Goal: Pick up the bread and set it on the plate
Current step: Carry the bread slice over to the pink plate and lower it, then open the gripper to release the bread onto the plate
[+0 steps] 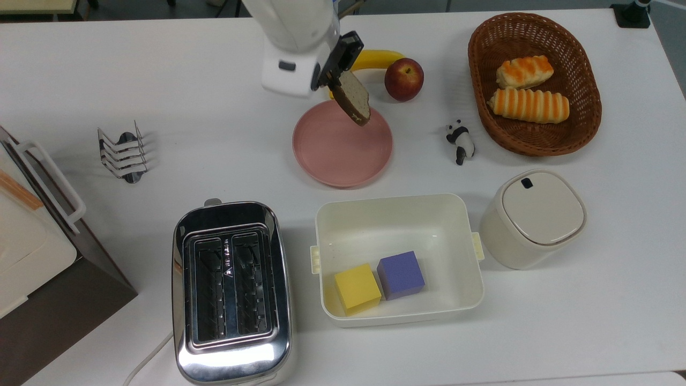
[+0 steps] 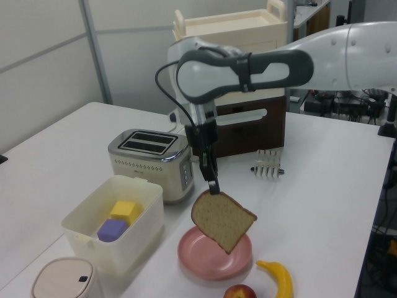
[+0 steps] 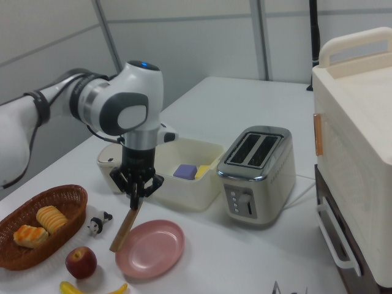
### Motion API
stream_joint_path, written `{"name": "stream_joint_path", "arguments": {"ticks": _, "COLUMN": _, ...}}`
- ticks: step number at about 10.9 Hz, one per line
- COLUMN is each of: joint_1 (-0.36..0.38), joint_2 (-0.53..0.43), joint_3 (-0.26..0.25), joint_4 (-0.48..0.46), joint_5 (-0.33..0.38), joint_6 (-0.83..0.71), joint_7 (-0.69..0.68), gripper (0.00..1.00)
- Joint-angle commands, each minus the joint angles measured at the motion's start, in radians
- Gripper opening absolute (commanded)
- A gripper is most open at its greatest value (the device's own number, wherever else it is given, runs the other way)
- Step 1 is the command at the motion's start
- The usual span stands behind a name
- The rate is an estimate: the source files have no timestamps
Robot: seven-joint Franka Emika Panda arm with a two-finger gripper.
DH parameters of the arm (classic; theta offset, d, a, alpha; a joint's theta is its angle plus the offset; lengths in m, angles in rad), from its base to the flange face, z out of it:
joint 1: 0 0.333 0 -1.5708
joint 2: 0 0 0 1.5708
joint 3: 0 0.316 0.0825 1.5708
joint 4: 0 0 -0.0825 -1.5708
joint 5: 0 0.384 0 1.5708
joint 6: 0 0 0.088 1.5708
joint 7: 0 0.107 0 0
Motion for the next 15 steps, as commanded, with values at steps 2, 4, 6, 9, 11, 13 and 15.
{"name": "stream_joint_path", "arguments": {"ticks": 2, "joint_1": -0.005, "joint_2": 0.055, "joint_3": -0.014, "joint_4": 0.001, "joint_5": 0.008, "joint_6": -0.008, "joint_7": -0.073, "gripper": 0.44}}
{"name": "stream_joint_path", "arguments": {"ticks": 4, "joint_1": -0.006, "joint_2": 0.09, "joint_3": -0.019, "joint_4": 0.004, "joint_5": -0.01, "joint_6": 0.006, "joint_7": -0.067, "gripper": 1.0}}
{"name": "stream_joint_path", "arguments": {"ticks": 6, "joint_1": -0.009, "joint_2": 0.089, "joint_3": -0.024, "joint_4": 0.004, "joint_5": -0.041, "joint_6": 0.037, "joint_7": -0.068, "gripper": 1.0}}
{"name": "stream_joint_path", "arguments": {"ticks": 9, "joint_1": -0.006, "joint_2": 0.071, "joint_3": -0.025, "joint_4": 0.008, "joint_5": -0.139, "joint_6": 0.076, "joint_7": -0.004, "gripper": 1.0}}
{"name": "stream_joint_path", "arguments": {"ticks": 11, "joint_1": -0.006, "joint_2": 0.057, "joint_3": -0.025, "joint_4": 0.043, "joint_5": -0.24, "joint_6": 0.092, "joint_7": 0.161, "gripper": 1.0}}
{"name": "stream_joint_path", "arguments": {"ticks": 13, "joint_1": -0.009, "joint_2": 0.017, "joint_3": -0.025, "joint_4": 0.048, "joint_5": -0.305, "joint_6": 0.097, "joint_7": 0.266, "gripper": 1.0}}
{"name": "stream_joint_path", "arguments": {"ticks": 15, "joint_1": -0.025, "joint_2": -0.066, "joint_3": -0.027, "joint_4": 0.039, "joint_5": -0.306, "joint_6": 0.094, "joint_7": 0.39, "gripper": 1.0}}
